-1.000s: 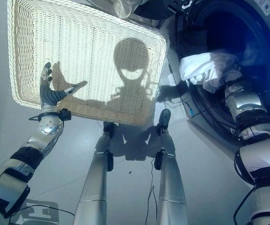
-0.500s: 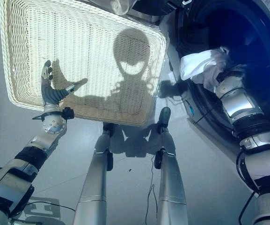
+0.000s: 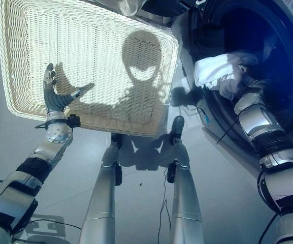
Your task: Put the clothes into the washing machine.
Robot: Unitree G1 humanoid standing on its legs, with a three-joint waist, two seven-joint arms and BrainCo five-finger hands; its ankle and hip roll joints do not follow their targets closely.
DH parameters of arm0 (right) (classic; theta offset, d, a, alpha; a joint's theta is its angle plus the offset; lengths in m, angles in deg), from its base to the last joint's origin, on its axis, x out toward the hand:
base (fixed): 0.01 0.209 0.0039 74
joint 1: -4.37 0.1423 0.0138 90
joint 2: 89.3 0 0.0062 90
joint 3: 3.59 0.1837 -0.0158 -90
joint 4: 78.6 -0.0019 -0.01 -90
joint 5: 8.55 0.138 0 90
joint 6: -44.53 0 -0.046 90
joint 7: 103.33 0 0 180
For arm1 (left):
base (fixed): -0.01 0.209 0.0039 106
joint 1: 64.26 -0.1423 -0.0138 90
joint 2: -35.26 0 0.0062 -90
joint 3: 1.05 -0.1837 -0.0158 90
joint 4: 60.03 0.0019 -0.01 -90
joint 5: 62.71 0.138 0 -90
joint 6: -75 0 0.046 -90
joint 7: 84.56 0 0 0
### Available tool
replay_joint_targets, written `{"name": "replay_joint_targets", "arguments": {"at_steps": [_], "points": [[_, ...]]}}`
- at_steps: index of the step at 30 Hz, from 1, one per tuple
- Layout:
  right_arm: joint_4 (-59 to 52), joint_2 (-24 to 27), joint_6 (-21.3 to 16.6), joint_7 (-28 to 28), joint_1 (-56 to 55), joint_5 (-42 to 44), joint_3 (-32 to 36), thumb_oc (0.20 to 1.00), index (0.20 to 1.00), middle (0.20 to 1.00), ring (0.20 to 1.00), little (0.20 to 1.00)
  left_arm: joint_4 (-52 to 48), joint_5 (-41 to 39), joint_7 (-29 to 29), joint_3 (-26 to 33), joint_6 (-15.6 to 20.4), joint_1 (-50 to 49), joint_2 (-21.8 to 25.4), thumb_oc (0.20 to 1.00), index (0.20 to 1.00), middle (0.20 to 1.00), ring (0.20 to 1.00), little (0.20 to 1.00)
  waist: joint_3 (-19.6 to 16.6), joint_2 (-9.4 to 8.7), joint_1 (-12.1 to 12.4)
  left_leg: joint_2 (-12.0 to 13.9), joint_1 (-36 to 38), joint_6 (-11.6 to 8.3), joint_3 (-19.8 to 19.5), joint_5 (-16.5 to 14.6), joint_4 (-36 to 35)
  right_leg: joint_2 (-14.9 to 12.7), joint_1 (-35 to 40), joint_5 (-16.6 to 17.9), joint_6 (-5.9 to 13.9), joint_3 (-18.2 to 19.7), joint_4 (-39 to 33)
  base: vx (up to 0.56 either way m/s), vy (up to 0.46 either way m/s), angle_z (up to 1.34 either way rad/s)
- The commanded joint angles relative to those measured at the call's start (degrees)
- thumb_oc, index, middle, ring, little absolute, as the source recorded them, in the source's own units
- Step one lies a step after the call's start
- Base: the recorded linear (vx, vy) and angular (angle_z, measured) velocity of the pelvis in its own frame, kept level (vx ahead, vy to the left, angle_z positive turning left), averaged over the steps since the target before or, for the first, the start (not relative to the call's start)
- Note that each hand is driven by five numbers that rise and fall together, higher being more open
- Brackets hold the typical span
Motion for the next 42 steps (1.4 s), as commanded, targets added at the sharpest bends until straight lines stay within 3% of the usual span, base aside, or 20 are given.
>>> {"name": "replay_joint_targets", "arguments": {"at_steps": [1, 11, 17, 22, 28, 33, 36, 37, 42], "points": [[-2.1, 6.6, 0.0, -2.3, -0.7, -3.6, -1.0, 1.0, 1.0, 1.0, 1.0, 1.0, -0.9, 2.1, 1.7, 3.9, 0.9, 0.3, -0.6, 1.0, 1.0, 1.0, 1.0, 1.0, -1.2, 1.14, -0.9, -5.7, 2.4, 5.57, 3.4, -0.8, -2.4, 6.9, 1.7, -3.0, 2.66, -5.8, 3.9, 0.0, 0.0, 0.0], [-6.4, 4.1, -2.0, -17.9, -1.6, -15.8, -7.8, 1.0, 1.0, 1.0, 1.0, 1.0, -0.8, 3.0, 2.0, 3.2, 0.1, 2.5, -1.6, 1.0, 1.0, 1.0, 1.0, 1.0, -1.2, 1.16, -0.9, -5.8, 1.9, 5.24, 3.3, 0.2, -3.0, 6.5, 0.9, -2.8, 2.76, -6.0, 4.0, 0.0, 0.0, 0.0], [-1.6, 2.8, -5.2, -22.2, 1.4, -15.9, -13.1, 1.0, 1.0, 1.0, 1.0, 1.0, -0.1, 2.7, 2.0, 2.3, -0.1, 4.0, -1.8, 1.0, 1.0, 1.0, 1.0, 1.0, -1.2, 1.8, -0.3, -6.1, 1.4, 4.97, 3.3, 1.0, -3.7, 6.1, 0.3, -2.4, 2.77, -6.4, 3.6, 0.0, 0.0, 0.0], [1.2, 2.0, -4.3, -26.3, 1.6, -17.0, -16.0, 1.0, 1.0, 1.0, 1.0, 1.0, 0.2, 2.5, 2.0, 1.9, 0.0, 4.4, -2.0, 1.0, 1.0, 1.0, 1.0, 1.0, -1.2, 2.08, 0.0, -6.2, 1.2, 4.87, 3.3, 1.5, -4.1, 6.1, 0.1, -2.3, 2.72, -6.5, 3.5, 0.0, 0.0, 0.0], [11.2, 0.0, -3.9, -26.4, 4.8, -19.9, -19.6, 1.0, 1.0, 1.0, 1.0, 1.0, 1.8, 1.6, 0.9, 0.8, 0.3, 6.6, -2.4, 1.0, 1.0, 1.0, 1.0, 1.0, -1.2, 2.73, 0.8, -6.2, 1.1, 4.77, 3.2, 2.0, -4.4, 5.9, 0.1, -2.0, 2.71, -6.7, 3.1, 0.0, 0.0, 0.0], [21.6, -2.4, 2.8, -23.1, 10.2, -29.0, -22.7, 1.0, 1.0, 1.0, 1.0, 1.0, 3.7, 0.9, 0.2, -0.4, 1.2, 8.6, -3.4, 1.0, 1.0, 1.0, 1.0, 1.0, -1.2, 3.78, 1.6, -6.7, 0.4, 4.81, 2.9, 2.2, -4.5, 5.7, -0.6, -1.4, 2.86, -6.8, 2.4, 0.0, -0.002, 0.01], [25.1, -3.0, 3.8, -23.0, 11.6, -34.4, -23.8, 1.0, 1.0, 1.0, 1.0, 1.0, 3.9, 1.0, 0.6, -0.7, 1.6, 8.5, -4.2, 1.0, 1.0, 1.0, 1.0, 1.0, -1.2, 4.32, 1.9, -6.9, 0.2, 4.95, 2.8, 2.5, -4.8, 5.8, -0.9, -1.2, 2.75, -6.7, 2.2, 0.01, 0.041, -0.01], [25.8, -3.3, 5.2, -24.0, 12.2, -38.2, -24.5, 0.2, 0.2, 0.2, 0.2, 0.2, 3.3, 1.0, 1.4, -0.9, 1.6, 8.1, -4.8, 1.0, 1.0, 1.0, 1.0, 1.0, -1.2, 4.72, 2.0, -7.0, -0.1, 5.03, 2.9, 2.7, -4.8, 5.9, -1.1, -1.1, 2.68, -6.6, 2.2, 0.01, 0.054, 0.02], [27.9, -3.3, 6.4, -25.4, 13.4, -43.8, -25.6, 0.2, 0.2, 0.2, 0.2, 0.2, 3.2, 0.7, 1.2, -1.0, 1.7, 8.3, -4.8, 1.0, 1.0, 1.0, 1.0, 1.0, -1.2, 5.0, 2.3, -7.2, 0.0, 5.15, 2.8, 3.2, -5.1, 6.0, -0.9, -1.0, 2.61, -6.6, 1.8, 0.0, 0.01, 0.0]]}}
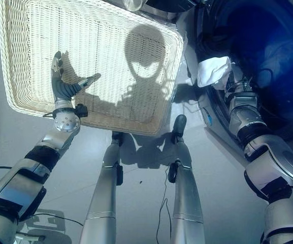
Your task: Put the clothes into the washing machine.
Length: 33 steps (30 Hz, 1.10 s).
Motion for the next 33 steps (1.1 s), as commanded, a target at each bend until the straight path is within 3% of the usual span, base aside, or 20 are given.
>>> {"name": "replay_joint_targets", "arguments": {"at_steps": [1, 8, 16, 17, 20, 22, 23, 24, 27, 29, 31, 32, 33], "points": [[3.9, 3.0, 2.2, -2.0, 1.4, -4.3, -4.0, 0.2, 0.2, 0.2, 0.2, 0.2, -1.1, 0.6, 1.3, 1.8, 2.9, -0.3, -1.0, 1.0, 1.0, 1.0, 1.0, 1.0, -0.9, 4.53, -0.5, -7.6, -0.1, 5.95, 3.1, 0.9, -1.3, 6.0, 0.8, -0.8, 2.53, -5.8, 1.5, 0.0, 0.0, 0.0], [3.2, 3.6, 1.6, -3.1, 0.6, -8.6, -3.8, 0.2, 0.2, 0.2, 0.2, 0.2, -1.8, 0.6, 1.3, 2.3, 2.8, -0.9, -0.6, 1.0, 1.0, 1.0, 1.0, 1.0, -0.9, 4.32, -0.6, -7.6, -0.5, 6.02, 3.0, 1.3, -1.4, 6.2, 0.6, -0.5, 2.44, -5.8, 1.4, 0.0, 0.0, 0.0], [1.5, 3.4, 0.5, -2.2, -0.2, -4.0, -3.3, 0.2, 0.2, 0.2, 0.2, 0.2, -1.8, 1.0, 1.8, 2.5, 2.7, -0.9, -0.9, 1.0, 1.0, 1.0, 1.0, 1.0, -0.9, 4.16, -0.8, -7.5, -0.8, 5.98, 2.8, 1.6, -1.7, 6.2, 0.2, -0.5, 2.33, -5.8, 1.4, 0.0, 0.0, 0.0], [1.8, 3.3, 0.8, -1.5, -0.2, 0.4, -3.2, 0.2, 0.2, 0.2, 0.2, 0.2, -1.7, 0.9, 1.9, 2.3, 2.6, -0.5, -0.9, 1.0, 1.0, 1.0, 1.0, 1.0, -0.9, 4.22, -0.7, -7.5, -1.0, 5.97, 2.8, 1.7, -1.7, 6.2, 0.1, -0.4, 2.3, -5.8, 1.5, 0.0, 0.0, 0.0], [3.2, 4.1, 4.0, 7.1, 0.8, 29.7, 0.8, 0.2, 0.2, 0.2, 0.2, 0.2, -1.1, -0.6, 1.1, 2.0, 2.7, -0.2, 0.0, 1.0, 1.0, 1.0, 1.0, 1.0, -0.9, 4.76, -0.7, -7.5, -1.2, 5.75, 2.6, 1.5, -1.2, 6.5, -0.3, -0.5, 2.08, -5.3, 1.9, 0.0, 0.0, 0.0], [5.2, 4.5, 2.3, 14.8, 1.0, 44.0, 7.1, 0.2, 0.2, 0.2, 0.2, 0.2, -1.0, -0.8, 0.6, 2.6, 3.6, -1.1, 0.4, 1.0, 1.0, 1.0, 1.0, 1.0, -0.9, 4.91, -0.6, -7.5, -1.1, 5.73, 2.3, 0.9, -0.8, 6.5, -0.2, -0.6, 2.13, -5.1, 1.9, 0.0, 0.0, 0.0], [5.5, 4.8, 1.9, 15.9, 1.1, 46.9, 8.5, 0.2, 0.2, 0.2, 0.2, 0.2, -1.1, -0.8, 0.6, 2.7, 3.8, -1.4, 0.5, 1.0, 1.0, 1.0, 1.0, 1.0, -0.9, 4.9, -0.6, -7.5, -1.1, 5.74, 2.3, 0.7, -0.7, 6.5, -0.1, -0.7, 2.17, -5.1, 1.9, 0.0, 0.0, 0.0], [6.0, 5.3, -0.8, 20.8, 1.1, 55.9, 12.4, 0.2, 0.2, 0.2, 0.2, 0.2, -1.5, -0.5, 0.7, 3.4, 4.3, -2.5, 0.6, 1.0, 1.0, 1.0, 1.0, 1.0, -0.9, 4.87, -0.6, -7.5, -1.1, 5.75, 2.1, 0.3, -0.6, 6.5, 0.0, -0.7, 2.24, -5.1, 1.8, 0.0, 0.0, 0.0], [3.2, 8.3, -8.7, 28.1, -1.2, 72.0, 22.2, 0.2, 0.2, 0.2, 0.2, 0.2, -4.5, 2.0, 2.5, 5.0, 5.5, -7.1, 0.7, 1.0, 1.0, 1.0, 1.0, 1.0, -0.9, 4.21, -0.8, -7.1, -0.8, 5.76, 2.1, -0.3, -0.9, 6.6, 0.7, -0.7, 2.48, -5.3, 1.4, 0.0, -0.022, 0.0], [-0.1, 9.8, -13.3, 30.1, -2.8, 79.5, 26.4, 0.2, 0.2, 0.2, 0.2, 0.2, -6.1, 2.9, 3.5, 5.6, 5.5, -9.2, 0.8, 1.0, 1.0, 1.0, 1.0, 1.0, -0.9, 3.75, -1.0, -7.0, -0.8, 5.79, 2.0, -0.7, -0.7, 6.6, 0.8, -0.7, 2.58, -5.3, 1.5, 0.0, -0.031, 0.0], [-2.3, 11.0, -20.4, 31.7, -3.9, 87.9, 29.8, 0.2, 0.2, 0.2, 0.2, 0.2, -7.3, 3.2, 3.9, 6.0, 5.1, -10.4, 1.3, 1.0, 1.0, 1.0, 1.0, 1.0, -0.9, 3.09, -1.2, -6.9, -0.7, 5.77, 1.7, -1.1, -0.5, 6.8, 1.0, -0.8, 2.57, -5.3, 1.6, 0.0, 0.0, 0.0], [-4.8, 12.4, -26.0, 33.5, -4.4, 93.9, 32.6, 0.2, 0.2, 0.2, 0.2, 0.2, -7.9, 3.1, 4.0, 6.4, 5.1, -11.3, 1.9, 1.0, 1.0, 1.0, 1.0, 1.0, -0.9, 2.48, -1.6, -6.6, -0.2, 5.75, 1.6, -1.4, -0.7, 7.0, 1.3, -0.9, 2.53, -5.1, 1.6, 0.0, 0.0, 0.0], [-4.8, 12.4, -26.1, 33.5, -4.6, 94.0, 32.7, 0.2, 0.2, 0.2, 0.2, 0.2, -7.9, 3.1, 4.0, 6.4, 5.1, -11.3, 1.9, 1.0, 1.0, 1.0, 1.0, 1.0, -0.9, 2.42, -1.6, -6.6, -0.2, 5.75, 1.7, -1.4, -0.8, 7.0, 1.3, -0.9, 2.53, -5.1, 1.6, 0.0, 0.0, 0.0]]}}
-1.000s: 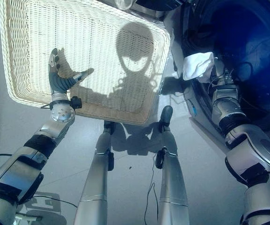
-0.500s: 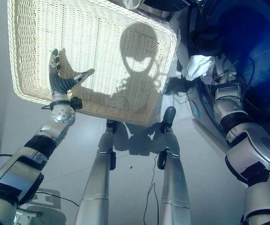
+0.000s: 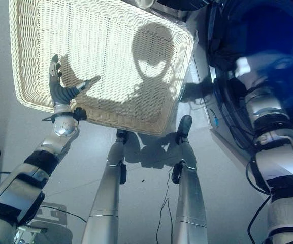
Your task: Put the clothes into the washing machine.
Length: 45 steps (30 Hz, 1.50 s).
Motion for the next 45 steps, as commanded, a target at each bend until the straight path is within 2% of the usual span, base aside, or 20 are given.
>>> {"name": "replay_joint_targets", "arguments": {"at_steps": [1, 4, 6, 10, 12, 14, 15, 17, 18, 20, 22, 23, 26, 27, 31, 34, 39, 45], "points": [[-1.4, 7.9, -14.3, 4.5, -2.5, 12.2, -0.3, 0.2, 0.2, 0.2, 0.2, 0.2, -1.3, 2.6, 2.1, 3.9, 2.3, -1.9, 1.3, 1.0, 1.0, 1.0, 1.0, 1.0, -0.9, 1.95, -3.1, -6.4, 0.5, 5.89, 1.5, -1.9, -0.4, 7.1, 2.8, -0.7, 3.64, -5.4, 0.5, 0.0, 0.0, 0.0], [-1.5, 9.7, -19.8, 5.8, -3.5, 14.9, 1.5, 0.2, 0.2, 0.2, 0.2, 0.2, -0.8, 1.6, 1.8, 3.8, 2.9, -2.4, 2.0, 1.0, 1.0, 1.0, 1.0, 1.0, -0.9, 1.36, -3.4, -6.3, 1.2, 5.89, 1.4, -1.8, -0.8, 7.5, 3.4, -0.6, 3.57, -5.2, 0.4, 0.0, 0.0, 0.0], [-0.9, 11.3, -23.8, 10.9, -2.8, 12.5, 1.9, 0.2, 0.2, 0.2, 0.2, 0.2, -0.1, 0.7, 1.1, 3.5, 3.4, -2.4, 2.8, 1.0, 1.0, 1.0, 1.0, 1.0, -0.9, 1.04, -3.4, -6.3, 1.8, 6.0, 1.1, -1.9, -0.9, 7.6, 4.0, -0.8, 3.5, -5.1, 0.3, 0.0, 0.0, 0.0], [-0.4, 12.7, -25.3, 16.0, -1.1, 7.3, 1.6, 0.2, 0.2, 0.2, 0.2, 0.2, 0.8, -0.2, 0.1, 3.2, 4.3, -2.4, 3.2, 1.0, 1.0, 1.0, 1.0, 1.0, -0.9, 1.11, -3.4, -6.4, 2.3, 6.07, 1.0, -2.0, -1.0, 7.6, 4.5, -0.9, 3.54, -5.0, 0.2, 0.0, 0.0, 0.0], [-1.0, 12.9, -23.6, 17.1, 0.0, 2.8, 0.7, 0.2, 0.2, 0.2, 0.2, 0.2, 0.9, -0.8, -0.4, 3.1, 4.6, -2.5, 3.2, 1.0, 1.0, 1.0, 1.0, 1.0, -0.9, 1.44, -3.4, -6.4, 2.7, 5.99, 1.0, -1.9, -1.3, 7.5, 4.8, -0.9, 3.57, -5.0, -0.1, 0.0, 0.038, 0.0], [-2.1, 12.6, -18.8, 13.5, 0.6, 3.1, -0.7, 1.0, 1.0, 1.0, 1.0, 1.0, 0.7, -1.3, -0.7, 3.0, 4.5, -2.5, 3.3, 1.0, 1.0, 1.0, 1.0, 1.0, -0.9, 1.63, -3.4, -6.6, 2.9, 5.95, 1.1, -1.8, -1.3, 7.6, 5.0, -0.9, 3.53, -4.8, -0.5, 0.0, 0.043, -0.01], [-1.6, 11.7, -11.1, 6.7, 1.6, 2.0, -3.9, 1.0, 1.0, 1.0, 1.0, 1.0, 0.5, -1.9, -1.2, 2.5, 4.0, -1.8, 3.4, 1.0, 1.0, 1.0, 1.0, 1.0, -0.9, 1.8, -3.0, -6.9, 2.8, 6.03, 1.1, -1.7, -1.3, 7.5, 5.0, -0.8, 3.43, -4.7, -0.8, 0.0, 0.0, 0.0], [-0.7, 11.5, -9.8, 5.5, 2.9, 3.0, -6.1, 1.0, 1.0, 1.0, 1.0, 1.0, 0.5, -2.4, -1.6, 2.4, 3.8, -1.4, 3.7, 1.0, 1.0, 1.0, 1.0, 1.0, -0.9, 1.96, -2.9, -7.0, 2.7, 6.17, 1.0, -1.7, -1.5, 7.4, 4.9, -0.8, 3.29, -4.8, -1.1, 0.0, 0.0, 0.0], [1.3, 11.0, -8.3, 2.3, 3.4, 2.1, -7.2, 1.0, 1.0, 1.0, 1.0, 1.0, 0.9, -2.8, -2.0, 2.0, 3.9, -0.9, 3.8, 1.0, 1.0, 1.0, 1.0, 1.0, -0.9, 2.15, -2.7, -6.9, 2.5, 6.24, 1.1, -1.6, -1.3, 7.2, 4.8, -0.8, 3.29, -5.0, -0.9, 0.0, 0.0, 0.0], [2.3, 10.4, -8.3, 1.6, 3.9, 2.7, -8.0, 1.0, 1.0, 1.0, 1.0, 1.0, 1.3, -3.0, -2.2, 1.7, 4.1, -0.4, 3.8, 1.0, 1.0, 1.0, 1.0, 1.0, -0.9, 2.21, -2.5, -7.0, 2.4, 6.28, 1.0, -1.7, -1.2, 7.1, 4.8, -0.8, 3.2, -5.2, -1.1, 0.0, 0.0, 0.0], [3.7, 9.3, -6.5, 0.2, 4.9, 1.4, -9.0, 1.0, 1.0, 1.0, 1.0, 1.0, 1.7, -3.1, -2.2, 1.3, 4.0, 0.3, 3.6, 1.0, 1.0, 1.0, 1.0, 1.0, -0.9, 2.42, -2.2, -7.1, 2.2, 6.28, 1.1, -1.7, -1.2, 7.0, 4.8, -0.8, 3.17, -5.4, -1.3, 0.0, 0.0, 0.0], [4.4, 8.8, -5.6, 0.9, 5.5, -2.4, -10.0, 1.0, 1.0, 1.0, 1.0, 1.0, 1.6, -2.7, -1.8, 1.0, 3.7, 0.5, 3.2, 1.0, 1.0, 1.0, 1.0, 1.0, -0.9, 2.61, -2.0, -7.2, 2.2, 6.41, 1.1, -1.6, -1.2, 6.8, 4.8, -0.8, 3.13, -5.5, -1.2, 0.0, 0.0, 0.0], [3.5, 8.5, -3.3, 0.5, 6.4, -6.0, -11.8, 1.0, 1.0, 1.0, 1.0, 1.0, 1.5, -2.7, -2.1, 1.0, 3.3, 0.7, 3.3, 1.0, 1.0, 1.0, 1.0, 1.0, -0.9, 2.67, -1.9, -7.2, 2.1, 6.38, 1.2, -1.6, -1.0, 6.8, 4.8, -0.9, 3.2, -5.6, -1.0, 0.0, 0.0, 0.0], [1.4, 8.5, -0.3, 0.4, 7.1, -10.6, -13.8, 1.0, 1.0, 1.0, 1.0, 1.0, 1.2, -2.7, -2.0, 0.8, 3.2, 0.7, 3.3, 1.0, 1.0, 1.0, 1.0, 1.0, -0.9, 2.7, -1.8, -7.2, 2.1, 6.47, 1.4, -1.4, -1.2, 6.7, 4.8, -0.8, 3.21, -5.8, -0.9, 0.0, 0.0, 0.0], [-4.0, 7.6, 3.2, 0.3, 7.1, -15.1, -15.9, 1.0, 1.0, 1.0, 1.0, 1.0, 0.4, -2.6, -2.4, 1.6, 3.0, 0.5, 3.1, 1.0, 1.0, 1.0, 1.0, 1.0, -0.9, 2.72, -1.8, -7.1, 1.8, 6.45, 1.7, -1.4, -1.1, 6.5, 4.5, -1.1, 3.17, -6.0, -0.5, 0.0, 0.0, 0.0], [-8.0, 7.0, 4.9, 0.8, 5.5, -19.3, -16.1, 1.0, 1.0, 1.0, 1.0, 1.0, 0.1, -2.1, -2.5, 2.1, 3.2, 0.0, 2.8, 1.0, 1.0, 1.0, 1.0, 1.0, -0.9, 2.79, -2.0, -7.1, 1.7, 6.52, 2.0, -1.3, -1.2, 6.4, 4.3, -1.2, 3.18, -6.0, -0.4, 0.0, 0.0, 0.0], [-13.7, 4.9, 2.6, 1.1, -1.1, -23.9, -11.7, 1.0, 1.0, 1.0, 1.0, 1.0, -0.4, -0.6, -1.7, 3.2, 3.5, -1.0, 1.7, 1.0, 1.0, 1.0, 1.0, 1.0, -0.9, 2.8, -2.5, -6.9, 1.5, 6.6, 2.6, -1.4, -1.2, 6.5, 3.9, -1.6, 3.3, -5.8, 0.0, 0.0, 0.0, 0.0], [-26.8, 1.1, 2.5, 1.3, -11.6, -40.1, -6.0, 1.0, 1.0, 1.0, 1.0, 1.0, -1.6, 2.5, 0.4, 4.9, 3.1, -2.0, -0.7, 1.0, 1.0, 1.0, 1.0, 1.0, -0.9, 2.93, -3.7, -6.7, 1.3, 6.69, 3.5, -1.4, -1.4, 6.6, 3.3, -1.6, 3.71, -5.2, 0.3, 0.0, 0.0, 0.0]]}}
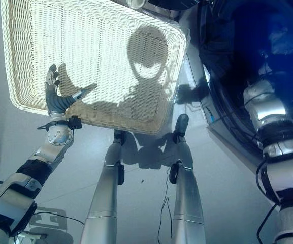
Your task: Put the clothes into the washing machine.
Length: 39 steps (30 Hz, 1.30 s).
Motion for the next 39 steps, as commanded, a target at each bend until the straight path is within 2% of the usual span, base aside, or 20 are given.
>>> {"name": "replay_joint_targets", "arguments": {"at_steps": [1, 4, 8, 13, 22, 24, 30, 35, 38, 39], "points": [[-6.6, 1.0, -1.2, 1.5, -2.6, -12.2, 0.8, 1.0, 1.0, 1.0, 1.0, 1.0, -2.0, 3.3, 2.7, 4.8, 1.9, -1.4, -3.0, 1.0, 1.0, 1.0, 1.0, 1.0, -1.0, 2.99, -1.1, -6.6, 1.5, 6.21, 3.0, -0.9, -2.1, 6.5, 1.7, -3.4, 3.38, -5.3, 3.4, 0.0, 0.0, 0.0], [-11.9, -1.2, -1.9, 0.0, -6.9, -19.2, 2.1, 1.0, 1.0, 1.0, 1.0, 1.0, -2.6, 5.0, 3.7, 5.6, 1.3, -1.8, -4.5, 1.0, 1.0, 1.0, 1.0, 1.0, -1.0, 3.02, -1.8, -6.6, 1.6, 6.21, 3.5, -1.0, -1.9, 6.6, 1.6, -3.5, 3.52, -4.9, 3.7, 0.0, 0.0, 0.0], [-16.0, -3.6, -3.3, -3.3, -10.9, -23.2, 2.2, 1.0, 1.0, 1.0, 1.0, 1.0, -3.1, 6.4, 4.3, 6.4, 1.0, -2.2, -5.9, 1.0, 1.0, 1.0, 1.0, 1.0, -1.0, 3.06, -2.2, -6.6, 1.8, 6.11, 4.0, -0.7, -1.8, 6.7, 1.6, -3.5, 3.62, -4.7, 4.0, -0.02, 0.011, -0.03], [-17.2, -4.6, -5.0, -4.6, -12.3, -25.6, 1.9, 1.0, 1.0, 1.0, 1.0, 1.0, -3.3, 7.0, 4.2, 7.0, 0.7, -1.9, -6.5, 1.0, 1.0, 1.0, 1.0, 1.0, -1.0, 3.18, -2.4, -6.4, 1.6, 5.89, 4.5, -0.5, -1.9, 6.4, 1.4, -3.4, 3.77, -4.7, 3.9, 0.0, 0.0, 0.0], [-20.3, -7.2, -8.0, -10.4, -15.8, -30.8, 0.4, 1.0, 1.0, 1.0, 1.0, 1.0, -4.9, 9.3, 4.4, 7.8, -0.3, -3.7, -8.8, 1.0, 1.0, 1.0, 1.0, 1.0, -1.0, 3.21, -2.8, -6.5, 2.3, 5.89, 4.9, 0.0, -2.2, 6.8, 1.8, -3.1, 3.57, -4.3, 3.8, 0.0, 0.0, 0.0], [-21.2, -8.2, -10.1, -12.8, -18.9, -31.8, -0.2, 1.0, 1.0, 1.0, 1.0, 1.0, -5.2, 9.6, 4.6, 7.8, -0.3, -5.4, -9.6, 1.0, 1.0, 1.0, 1.0, 1.0, -1.0, 3.05, -3.0, -6.6, 3.3, 6.1, 5.1, -0.3, -1.5, 7.1, 2.6, -3.3, 3.37, -3.9, 4.5, -0.01, 0.012, 0.02], [-21.2, -10.4, -16.4, -18.2, -25.2, -33.7, -2.7, 1.0, 1.0, 1.0, 1.0, 1.0, -4.6, 9.8, 2.6, 7.5, -0.8, -8.5, -10.6, 1.0, 1.0, 1.0, 1.0, 1.0, -1.0, 2.56, -3.4, -6.7, 8.8, 6.54, 5.7, -0.8, -2.1, 7.3, 7.8, -3.4, 3.32, -3.8, 3.4, -0.02, 0.012, 0.02], [-20.5, -11.8, -19.2, -21.0, -29.0, -33.9, -4.9, 1.0, 1.0, 1.0, 1.0, 1.0, -3.6, 9.9, 1.3, 7.3, -1.8, -11.7, -11.4, 1.0, 1.0, 1.0, 1.0, 1.0, -1.0, 2.32, -3.5, -6.6, 14.2, 6.58, 6.1, -1.2, -3.3, 7.2, 12.7, -3.4, 3.44, -3.6, 2.1, -0.03, 0.02, 0.01], [-18.4, -13.1, -22.5, -23.5, -33.0, -33.6, -6.8, 1.0, 1.0, 1.0, 1.0, 1.0, -1.2, 9.9, -1.4, 7.6, -2.8, -15.5, -11.7, 1.0, 1.0, 1.0, 1.0, 1.0, -1.0, 2.08, -3.1, -5.9, 21.8, 6.5, 6.4, -1.6, -5.6, 6.3, 19.6, -3.8, 3.62, -3.7, 0.2, -0.03, 0.003, -0.01], [-18.4, -13.1, -22.5, -23.5, -33.0, -33.6, -6.8, 1.0, 1.0, 1.0, 1.0, 1.0, -1.2, 9.9, -1.4, 7.6, -2.8, -15.5, -11.7, 1.0, 1.0, 1.0, 1.0, 1.0, -1.0, 2.08, -3.1, -5.9, 21.8, 6.5, 6.4, -1.6, -5.6, 6.3, 19.6, -3.8, 3.62, -3.7, 0.2, -0.04, 0.006, 0.0]]}}
